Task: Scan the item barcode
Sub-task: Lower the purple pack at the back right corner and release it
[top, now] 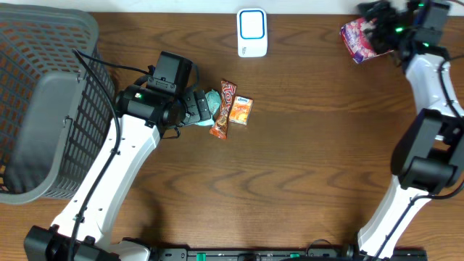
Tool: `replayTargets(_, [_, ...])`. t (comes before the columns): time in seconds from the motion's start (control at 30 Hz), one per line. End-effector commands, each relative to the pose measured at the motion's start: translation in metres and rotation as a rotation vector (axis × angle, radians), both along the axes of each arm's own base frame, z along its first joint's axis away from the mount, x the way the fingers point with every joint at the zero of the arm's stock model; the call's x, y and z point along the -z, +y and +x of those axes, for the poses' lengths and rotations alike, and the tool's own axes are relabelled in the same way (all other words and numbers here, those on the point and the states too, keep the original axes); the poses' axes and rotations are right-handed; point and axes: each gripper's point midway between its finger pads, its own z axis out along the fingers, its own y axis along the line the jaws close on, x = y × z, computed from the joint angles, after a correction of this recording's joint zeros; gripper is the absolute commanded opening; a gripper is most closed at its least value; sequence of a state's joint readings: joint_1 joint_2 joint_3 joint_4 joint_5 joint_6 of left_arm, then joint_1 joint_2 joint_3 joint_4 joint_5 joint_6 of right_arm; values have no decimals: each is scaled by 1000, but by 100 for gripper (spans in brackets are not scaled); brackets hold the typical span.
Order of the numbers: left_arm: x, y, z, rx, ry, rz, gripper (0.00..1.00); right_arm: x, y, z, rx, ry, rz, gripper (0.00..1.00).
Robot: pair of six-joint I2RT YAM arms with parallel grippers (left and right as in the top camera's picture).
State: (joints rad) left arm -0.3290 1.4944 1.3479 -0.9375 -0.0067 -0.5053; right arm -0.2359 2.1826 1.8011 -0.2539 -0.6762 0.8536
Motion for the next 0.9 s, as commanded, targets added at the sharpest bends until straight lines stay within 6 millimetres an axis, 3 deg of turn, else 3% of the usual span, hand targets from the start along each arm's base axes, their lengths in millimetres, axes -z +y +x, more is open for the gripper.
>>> replayTargets(0.0, [2, 3, 0, -19, 8, 6, 98, -1, 87, -31, -327, -36, -103, 82])
replayTargets(0.1, [2, 3, 0, -18, 8, 6, 98, 35, 113, -54, -419, 67, -287, 82])
replayTargets(0.17, [2, 3, 0, -19, 8, 6, 98, 58, 105, -58, -359, 162, -460, 82])
replayTargets(0.23, [2, 3, 0, -19, 8, 6, 98, 66, 80, -48, -232, 202, -668, 68])
replayTargets(0.37, [2, 3, 0, -19, 8, 6, 98, 56, 70, -28, -207, 107, -770, 36])
replayTargets(0.5, [2, 3, 0, -19, 8, 6, 98, 59, 48, -2, -159, 26, -883, 3])
replayTargets(0.63, [2, 3, 0, -18, 8, 6, 98, 78, 39, 18, -179, -34, -962, 3])
replayTargets(0.87, [2, 3, 0, -18, 8, 6, 98, 123, 4, 26, -136, 16, -988, 4])
